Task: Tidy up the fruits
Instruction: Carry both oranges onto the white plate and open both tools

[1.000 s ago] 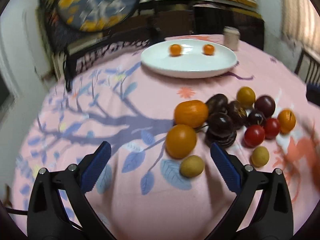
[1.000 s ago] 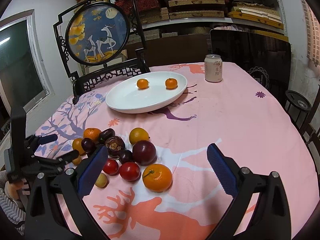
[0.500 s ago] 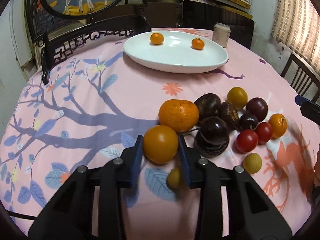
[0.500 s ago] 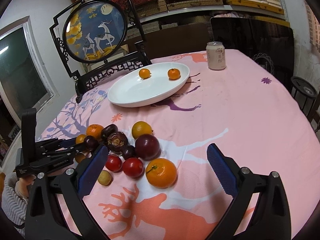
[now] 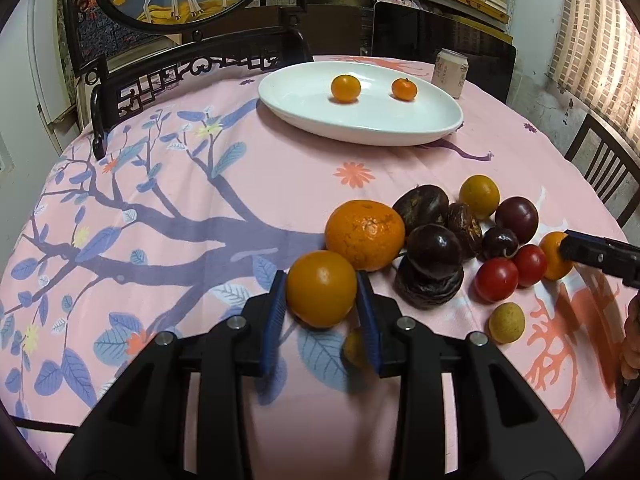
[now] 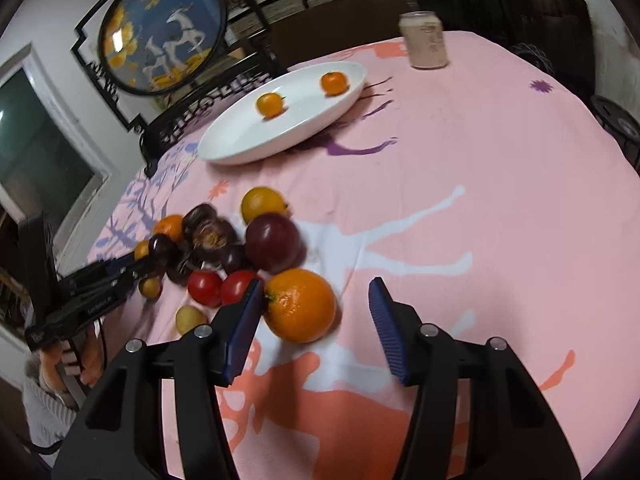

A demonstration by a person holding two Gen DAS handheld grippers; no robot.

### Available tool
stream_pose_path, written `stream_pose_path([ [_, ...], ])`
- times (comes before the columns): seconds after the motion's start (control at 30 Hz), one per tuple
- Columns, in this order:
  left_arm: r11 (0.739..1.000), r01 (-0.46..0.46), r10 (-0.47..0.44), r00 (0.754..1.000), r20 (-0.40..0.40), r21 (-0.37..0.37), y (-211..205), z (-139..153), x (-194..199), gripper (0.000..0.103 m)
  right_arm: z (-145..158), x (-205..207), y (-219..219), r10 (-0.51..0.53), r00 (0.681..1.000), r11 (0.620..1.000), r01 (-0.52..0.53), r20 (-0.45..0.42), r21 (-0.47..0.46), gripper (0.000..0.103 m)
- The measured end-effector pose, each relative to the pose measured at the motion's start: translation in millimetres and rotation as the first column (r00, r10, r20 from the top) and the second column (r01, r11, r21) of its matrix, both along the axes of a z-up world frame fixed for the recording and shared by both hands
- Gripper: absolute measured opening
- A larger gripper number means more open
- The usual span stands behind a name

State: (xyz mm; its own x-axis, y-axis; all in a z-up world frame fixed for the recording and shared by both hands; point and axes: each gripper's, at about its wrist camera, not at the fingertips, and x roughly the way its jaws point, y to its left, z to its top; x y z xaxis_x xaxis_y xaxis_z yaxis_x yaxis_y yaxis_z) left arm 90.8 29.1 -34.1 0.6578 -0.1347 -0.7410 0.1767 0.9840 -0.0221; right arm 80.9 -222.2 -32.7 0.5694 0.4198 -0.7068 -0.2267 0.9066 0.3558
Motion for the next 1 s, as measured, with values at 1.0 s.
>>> stream_pose_path([
  [1.0,0.994,-0.046,0.048,0.999,0.019,-0.095,-28,44,139,0.036,37,159,37,-0.035,0.999,0.997,0.032,0.037,0.065,0.040],
])
